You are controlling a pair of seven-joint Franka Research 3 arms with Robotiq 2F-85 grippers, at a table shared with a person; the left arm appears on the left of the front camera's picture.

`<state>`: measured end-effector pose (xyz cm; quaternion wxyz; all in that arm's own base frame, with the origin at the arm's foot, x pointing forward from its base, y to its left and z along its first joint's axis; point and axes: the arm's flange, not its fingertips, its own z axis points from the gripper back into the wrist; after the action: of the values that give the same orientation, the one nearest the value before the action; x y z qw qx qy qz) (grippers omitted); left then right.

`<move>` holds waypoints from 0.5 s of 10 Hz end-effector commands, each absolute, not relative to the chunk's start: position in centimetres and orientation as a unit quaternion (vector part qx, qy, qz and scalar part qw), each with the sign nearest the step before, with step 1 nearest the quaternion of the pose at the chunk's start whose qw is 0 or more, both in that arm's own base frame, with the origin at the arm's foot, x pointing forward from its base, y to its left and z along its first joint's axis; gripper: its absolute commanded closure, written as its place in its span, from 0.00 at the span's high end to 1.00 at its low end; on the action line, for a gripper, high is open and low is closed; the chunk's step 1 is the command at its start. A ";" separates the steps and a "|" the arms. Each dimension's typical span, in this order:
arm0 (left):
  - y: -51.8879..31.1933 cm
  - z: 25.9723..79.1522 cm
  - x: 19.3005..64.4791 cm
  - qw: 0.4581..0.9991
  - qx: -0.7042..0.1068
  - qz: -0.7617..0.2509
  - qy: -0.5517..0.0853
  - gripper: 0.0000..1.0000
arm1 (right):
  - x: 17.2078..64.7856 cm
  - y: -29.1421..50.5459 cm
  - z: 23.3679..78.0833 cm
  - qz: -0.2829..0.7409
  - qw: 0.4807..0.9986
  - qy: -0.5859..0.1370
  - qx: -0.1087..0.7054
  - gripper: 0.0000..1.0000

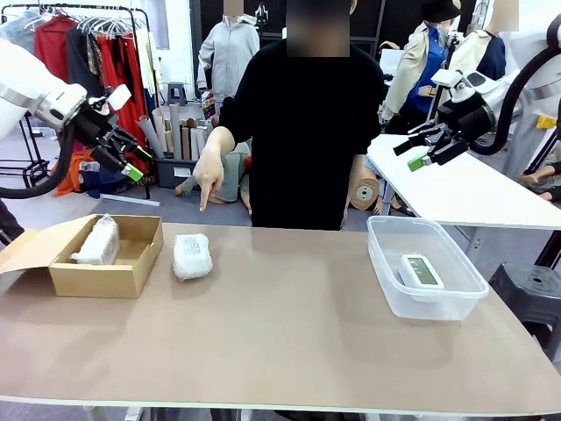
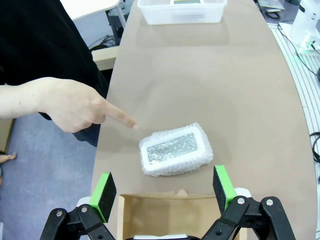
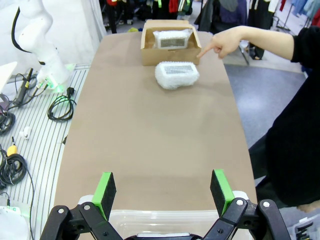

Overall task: Separate and place wrapped and unwrapped clocks.
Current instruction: Pick up the Digital clock indicated by the person.

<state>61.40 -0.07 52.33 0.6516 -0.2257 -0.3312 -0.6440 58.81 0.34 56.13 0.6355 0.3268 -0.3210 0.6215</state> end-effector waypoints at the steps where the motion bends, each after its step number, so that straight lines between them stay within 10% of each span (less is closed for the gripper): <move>1: 0.0 52.3 61.2 0.651 -0.225 -0.644 -0.332 1.00 | 58.7 0.5 56.3 0.621 0.634 -0.324 0.329 1.00; 5: -0.1 52.3 61.4 0.652 -0.226 -0.644 -0.331 1.00 | 58.7 0.5 56.3 0.621 0.634 -0.324 0.329 1.00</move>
<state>61.40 -0.07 52.33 0.6516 -0.2257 -0.3312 -0.6440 58.81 0.34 56.13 0.6355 0.3268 -0.3210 0.6215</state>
